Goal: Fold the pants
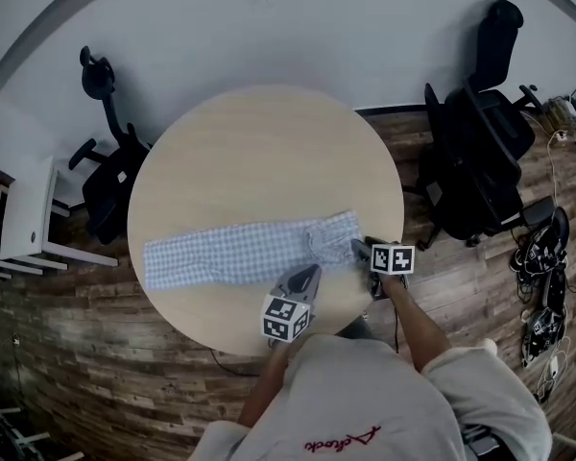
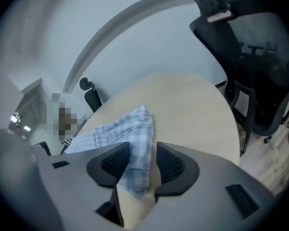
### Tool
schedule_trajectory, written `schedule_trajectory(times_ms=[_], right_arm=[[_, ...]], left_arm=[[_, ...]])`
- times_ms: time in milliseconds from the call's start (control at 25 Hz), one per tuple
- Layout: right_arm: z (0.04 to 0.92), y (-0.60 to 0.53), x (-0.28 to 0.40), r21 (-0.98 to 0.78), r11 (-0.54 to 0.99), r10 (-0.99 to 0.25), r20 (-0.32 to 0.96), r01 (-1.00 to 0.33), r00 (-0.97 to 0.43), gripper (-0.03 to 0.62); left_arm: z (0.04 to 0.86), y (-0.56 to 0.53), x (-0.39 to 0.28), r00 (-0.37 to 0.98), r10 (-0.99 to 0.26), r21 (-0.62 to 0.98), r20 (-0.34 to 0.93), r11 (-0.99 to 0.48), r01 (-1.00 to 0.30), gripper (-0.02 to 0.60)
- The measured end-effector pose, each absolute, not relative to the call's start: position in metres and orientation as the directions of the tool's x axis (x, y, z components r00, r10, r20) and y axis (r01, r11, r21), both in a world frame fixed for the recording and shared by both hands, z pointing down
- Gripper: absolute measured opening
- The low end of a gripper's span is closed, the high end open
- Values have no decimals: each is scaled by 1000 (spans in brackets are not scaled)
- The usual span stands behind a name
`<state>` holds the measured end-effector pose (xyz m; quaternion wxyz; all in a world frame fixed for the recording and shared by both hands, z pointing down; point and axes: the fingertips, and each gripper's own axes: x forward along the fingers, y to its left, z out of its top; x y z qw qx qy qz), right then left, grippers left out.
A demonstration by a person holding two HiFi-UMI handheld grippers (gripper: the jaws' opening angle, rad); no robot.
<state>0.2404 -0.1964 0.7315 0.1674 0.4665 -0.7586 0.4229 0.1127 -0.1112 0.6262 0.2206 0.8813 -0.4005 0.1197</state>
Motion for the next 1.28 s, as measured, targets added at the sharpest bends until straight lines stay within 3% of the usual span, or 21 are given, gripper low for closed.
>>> schedule_trajectory(times_ms=[160,280,480,880,1280], right_arm=[[746,-197,230,-534,230,-484,663,-814,-572,93],[745,-198,226,-556,264,-468,641,-788,-609,52],[734,-219,257,-588,254,-515,590,-768,-622,48],[725,-256,394,-554,184,-616,579,-812,-534,48],[707,-253,392,-542,204,-657,541,-815,-525,48]], left_arm=[[626,-116,102,595,-687,266,417,-534,-803,34],[625,-119,101,564,-705,255,430,-505,-825,34],[624,-132,129,574,-694,245,435,-522,-817,34],[625,-155,217,642,-619,232,452,-614,-755,34],[630,-148,214,637,-620,236,458,-606,-760,34]])
